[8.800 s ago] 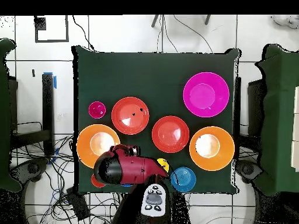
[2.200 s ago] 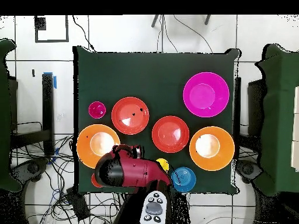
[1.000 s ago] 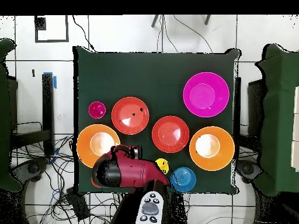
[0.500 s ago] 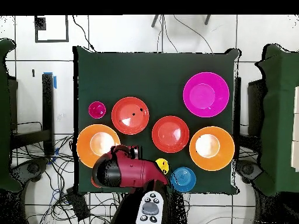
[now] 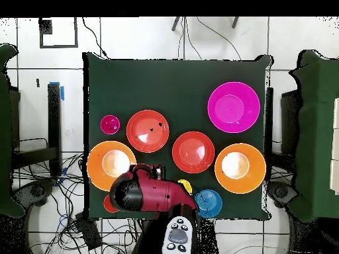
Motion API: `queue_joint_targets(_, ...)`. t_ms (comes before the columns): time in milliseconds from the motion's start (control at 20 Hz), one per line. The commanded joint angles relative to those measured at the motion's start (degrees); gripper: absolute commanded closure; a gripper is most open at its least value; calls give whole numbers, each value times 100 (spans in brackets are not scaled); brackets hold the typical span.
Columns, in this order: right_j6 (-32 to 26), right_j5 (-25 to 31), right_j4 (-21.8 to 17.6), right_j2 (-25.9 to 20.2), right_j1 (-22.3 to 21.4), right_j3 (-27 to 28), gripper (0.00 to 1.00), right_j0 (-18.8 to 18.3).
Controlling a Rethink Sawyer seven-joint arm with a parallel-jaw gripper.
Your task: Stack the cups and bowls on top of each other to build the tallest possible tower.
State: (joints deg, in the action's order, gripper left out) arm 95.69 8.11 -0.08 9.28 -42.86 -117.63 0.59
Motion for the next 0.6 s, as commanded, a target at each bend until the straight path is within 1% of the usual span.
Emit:
queue_joint_targets(50,369,35,-431,-614,-112,-272,0,-662)
queue_joint_targets(300,231,51,-683,-885,-341,-619,0,-1195)
queue_joint_targets(450,205,181,-791,-927,-570,-764,0,-1354)
queue_joint_targets(600,195,177,-923,-971,-636,-861,0,-1528)
